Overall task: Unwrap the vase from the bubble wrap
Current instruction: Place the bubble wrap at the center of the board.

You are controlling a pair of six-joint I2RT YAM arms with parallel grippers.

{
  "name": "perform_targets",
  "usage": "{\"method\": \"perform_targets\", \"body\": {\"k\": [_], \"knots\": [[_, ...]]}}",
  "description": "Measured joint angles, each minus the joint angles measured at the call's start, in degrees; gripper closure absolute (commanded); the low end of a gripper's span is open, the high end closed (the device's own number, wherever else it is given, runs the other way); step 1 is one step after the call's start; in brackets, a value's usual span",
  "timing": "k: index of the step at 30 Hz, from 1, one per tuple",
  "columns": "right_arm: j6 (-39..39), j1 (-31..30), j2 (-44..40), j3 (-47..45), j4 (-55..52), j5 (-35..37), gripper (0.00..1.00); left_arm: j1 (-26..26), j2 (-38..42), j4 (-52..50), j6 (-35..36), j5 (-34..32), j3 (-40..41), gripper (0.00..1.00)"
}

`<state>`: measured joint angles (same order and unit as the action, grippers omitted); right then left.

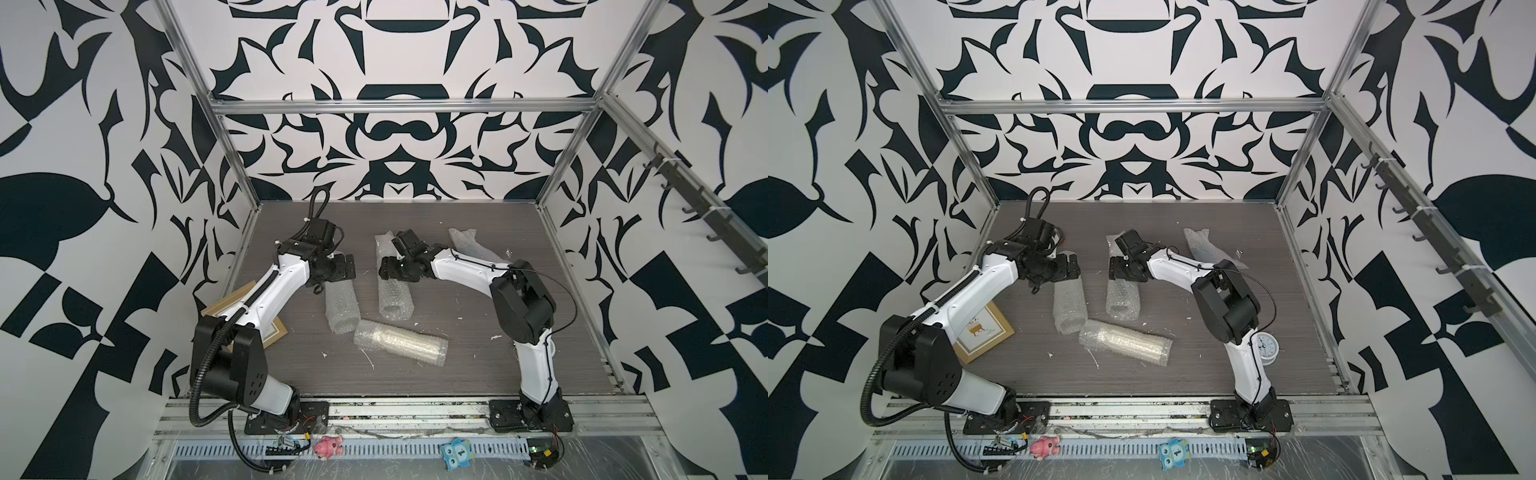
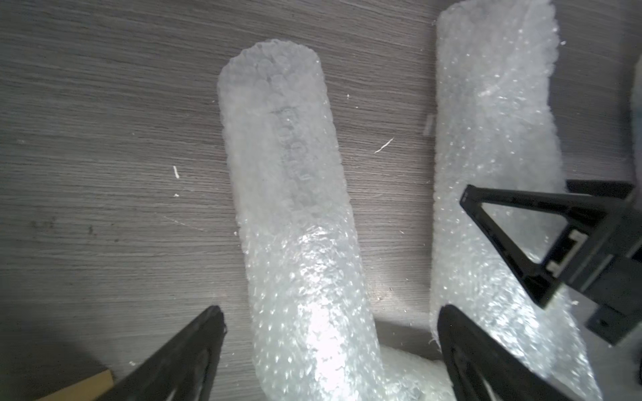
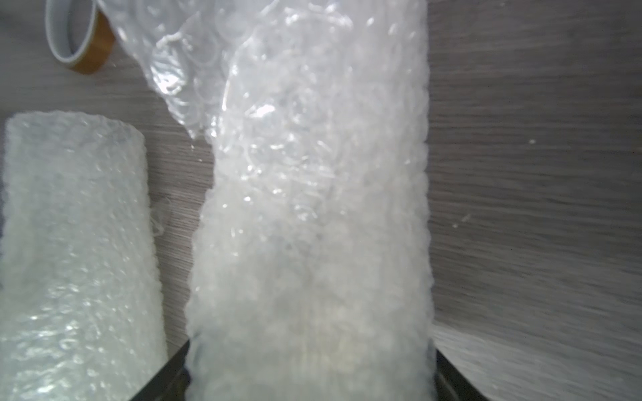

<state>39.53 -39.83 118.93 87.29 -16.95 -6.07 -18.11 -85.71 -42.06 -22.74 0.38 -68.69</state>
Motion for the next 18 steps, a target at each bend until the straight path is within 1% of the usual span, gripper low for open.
{"method": "perform_targets", "body": {"k": [4,6,7,11,15,18], "knots": [[1.3,0.0,0.3,0.0,1.3,-0.5,0.23,-1.0,0.0,0.7,0.0,2.0,0.0,0.01],[1.3,0.1,0.2,-0.2,1.4,-0.5,0.10,-1.9,0.0,0.9,-0.1,2.8,0.0,0.01],[0.9,0.2,0.2,-0.3,1.5,-0.3,0.06,-2.3,0.0,0.9,-0.1,3.1,0.0,0.01],[-0.1,0.5,-1.2,-1.7,2.1,-0.1,0.01,-3.7,-0.7,1.0,-0.2,4.5,-0.5,0.01],[-1.0,0.9,-4.9,-3.7,3.6,-0.1,0.01,-4.8,-2.7,1.5,-0.2,5.6,-2.6,0.01],[-1.2,1.4,-7.5,-5.5,5.1,-0.2,0.03,-5.1,-3.5,2.0,-0.2,6.4,-3.1,0.01]]}}
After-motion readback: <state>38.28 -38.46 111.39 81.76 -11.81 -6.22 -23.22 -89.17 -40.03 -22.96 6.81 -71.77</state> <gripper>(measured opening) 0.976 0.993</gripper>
